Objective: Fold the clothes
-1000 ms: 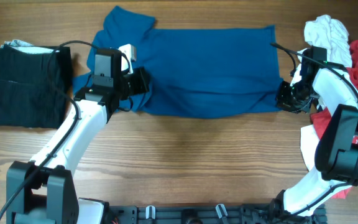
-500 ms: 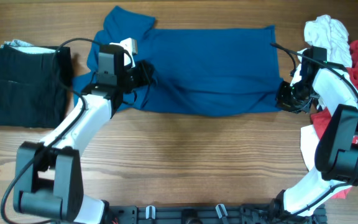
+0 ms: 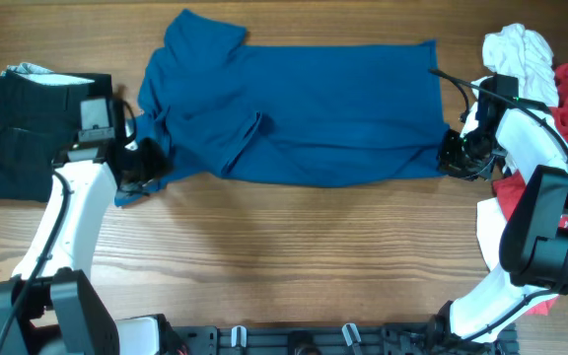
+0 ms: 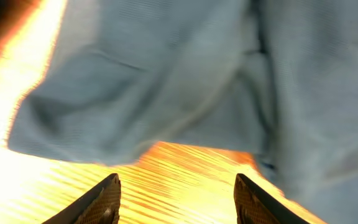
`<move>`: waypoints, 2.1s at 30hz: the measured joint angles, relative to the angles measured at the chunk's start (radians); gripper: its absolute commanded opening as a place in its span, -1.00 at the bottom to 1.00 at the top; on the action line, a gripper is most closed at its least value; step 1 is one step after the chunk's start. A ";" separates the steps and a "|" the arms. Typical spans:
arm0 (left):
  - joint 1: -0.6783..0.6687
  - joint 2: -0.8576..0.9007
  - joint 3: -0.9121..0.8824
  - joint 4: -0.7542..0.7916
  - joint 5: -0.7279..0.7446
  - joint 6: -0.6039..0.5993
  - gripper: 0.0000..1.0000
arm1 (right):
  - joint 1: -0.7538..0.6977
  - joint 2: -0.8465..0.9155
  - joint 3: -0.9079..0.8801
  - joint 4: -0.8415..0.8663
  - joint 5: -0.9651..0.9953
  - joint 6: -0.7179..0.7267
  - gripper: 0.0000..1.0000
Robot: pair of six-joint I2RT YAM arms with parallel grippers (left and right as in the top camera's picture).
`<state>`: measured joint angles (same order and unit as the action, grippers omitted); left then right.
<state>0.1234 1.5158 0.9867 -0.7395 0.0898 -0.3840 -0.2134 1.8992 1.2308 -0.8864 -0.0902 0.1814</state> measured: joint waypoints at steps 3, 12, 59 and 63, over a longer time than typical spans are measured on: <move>0.026 0.007 -0.020 -0.001 -0.084 0.016 0.20 | 0.000 0.000 0.000 0.000 0.000 0.000 -0.47; 0.029 0.010 -0.098 0.094 -0.171 0.032 -0.38 | 0.000 0.000 0.000 0.000 0.000 0.000 -0.47; 0.191 0.012 -0.146 -0.102 -0.381 -0.198 -0.92 | -0.112 0.000 -0.002 -0.068 0.007 0.074 -0.39; 0.191 0.012 -0.146 -0.083 -0.381 -0.202 -0.92 | -0.103 0.000 -0.004 0.067 -0.183 -0.031 -0.18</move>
<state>0.3145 1.5280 0.8406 -0.8227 -0.2909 -0.5861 -0.3164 1.8992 1.2270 -0.8192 -0.2733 0.1501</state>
